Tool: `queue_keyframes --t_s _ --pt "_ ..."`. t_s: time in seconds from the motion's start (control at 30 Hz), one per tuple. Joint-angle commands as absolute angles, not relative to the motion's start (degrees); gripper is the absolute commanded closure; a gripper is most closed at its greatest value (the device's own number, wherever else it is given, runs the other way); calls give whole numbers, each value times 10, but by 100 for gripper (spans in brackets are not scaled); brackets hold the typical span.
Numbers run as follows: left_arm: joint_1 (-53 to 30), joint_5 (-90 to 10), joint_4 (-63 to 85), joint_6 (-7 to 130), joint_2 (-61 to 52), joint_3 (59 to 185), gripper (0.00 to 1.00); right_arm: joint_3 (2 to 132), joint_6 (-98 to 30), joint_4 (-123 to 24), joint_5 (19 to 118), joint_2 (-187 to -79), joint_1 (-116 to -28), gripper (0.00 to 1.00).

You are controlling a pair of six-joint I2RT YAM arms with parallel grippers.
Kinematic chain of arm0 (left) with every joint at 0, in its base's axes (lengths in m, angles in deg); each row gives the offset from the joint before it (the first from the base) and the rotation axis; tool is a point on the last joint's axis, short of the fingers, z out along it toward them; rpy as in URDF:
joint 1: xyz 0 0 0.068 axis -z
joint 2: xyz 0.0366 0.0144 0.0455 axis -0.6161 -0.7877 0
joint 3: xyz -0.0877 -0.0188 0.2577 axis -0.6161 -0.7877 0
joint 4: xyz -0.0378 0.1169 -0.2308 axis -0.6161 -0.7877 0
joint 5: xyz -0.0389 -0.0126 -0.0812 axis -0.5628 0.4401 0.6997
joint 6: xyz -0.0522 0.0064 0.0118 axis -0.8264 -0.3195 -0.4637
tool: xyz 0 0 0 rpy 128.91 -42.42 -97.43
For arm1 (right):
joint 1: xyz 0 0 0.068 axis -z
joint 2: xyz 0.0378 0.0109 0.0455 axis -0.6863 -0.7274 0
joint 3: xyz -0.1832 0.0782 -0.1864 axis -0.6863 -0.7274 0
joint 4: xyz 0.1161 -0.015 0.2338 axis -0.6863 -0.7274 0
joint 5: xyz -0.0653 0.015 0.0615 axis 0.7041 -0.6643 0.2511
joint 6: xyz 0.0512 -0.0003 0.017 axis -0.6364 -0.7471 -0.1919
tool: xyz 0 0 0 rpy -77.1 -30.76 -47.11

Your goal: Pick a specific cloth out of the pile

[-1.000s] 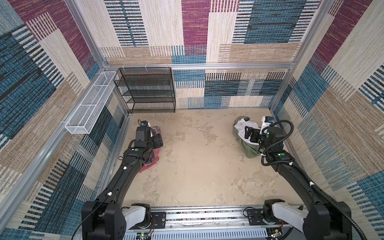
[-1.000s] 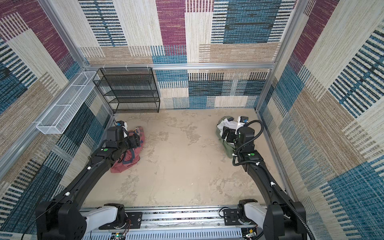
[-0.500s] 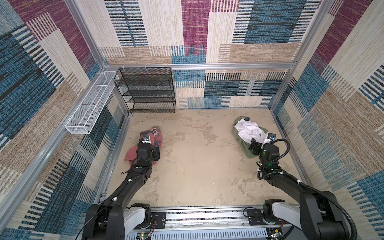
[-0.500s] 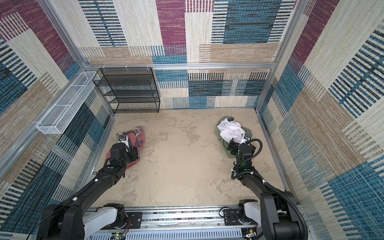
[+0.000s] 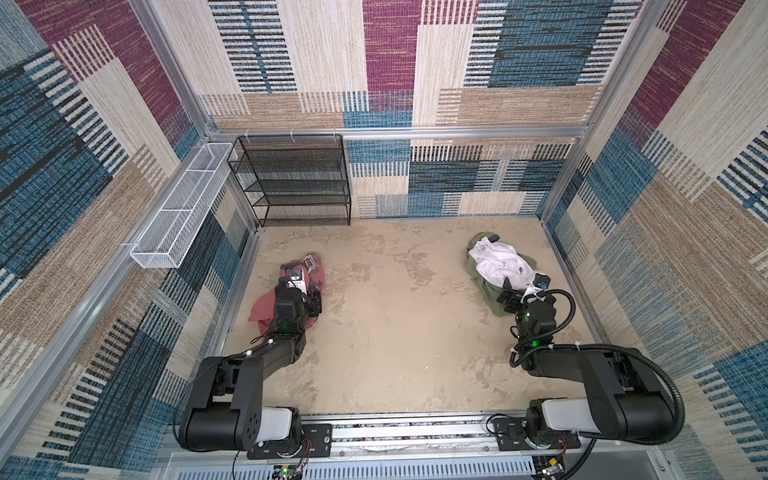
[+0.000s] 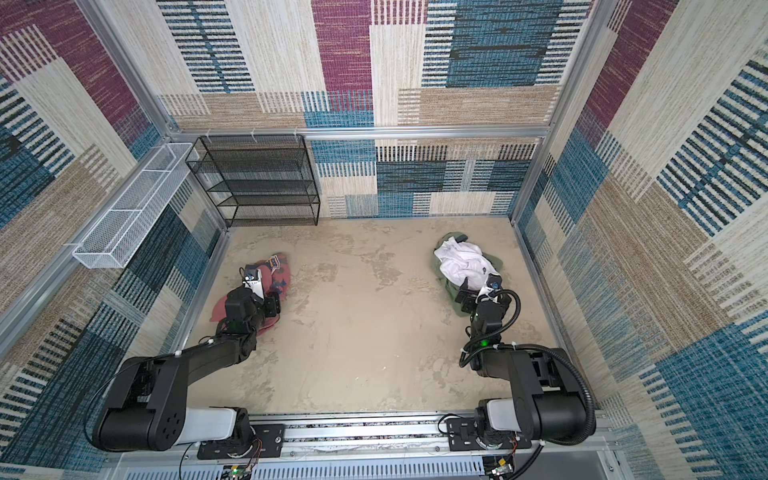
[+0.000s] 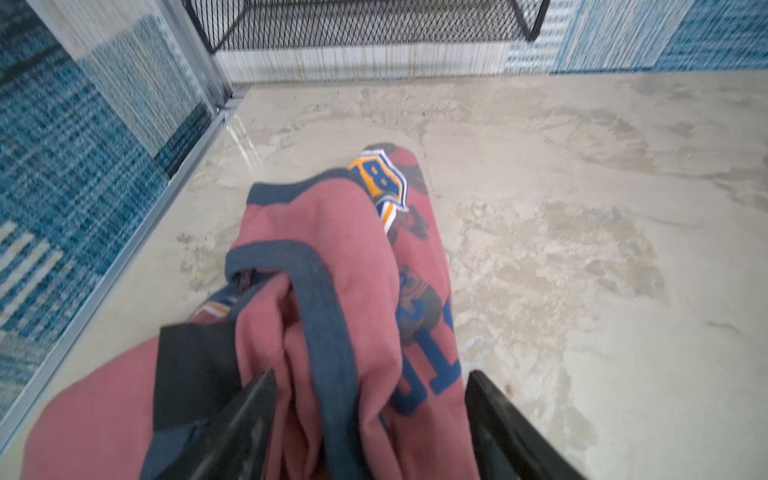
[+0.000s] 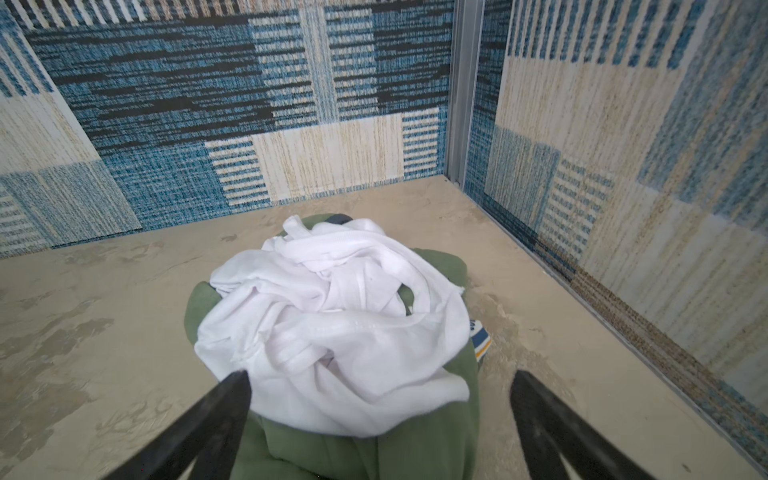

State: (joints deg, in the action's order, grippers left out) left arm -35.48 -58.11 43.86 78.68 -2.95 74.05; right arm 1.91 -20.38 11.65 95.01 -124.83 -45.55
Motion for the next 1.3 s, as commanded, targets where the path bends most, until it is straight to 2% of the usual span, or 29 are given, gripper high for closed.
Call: queue_keyframes --t_s 0.0,0.1,0.3,1.27 --pt "-358 -554 539 813 -67 727 25 13 -179 220 928 -1281 -455 0" --pt "-360 -557 595 812 -107 717 25 39 -166 198 897 -1302 -455 0" --pt "-380 -531 523 793 -106 750 25 60 -167 164 883 -1311 -451 0" --pt "-381 -529 529 793 -108 749 24 59 -166 165 881 -1310 -451 0"
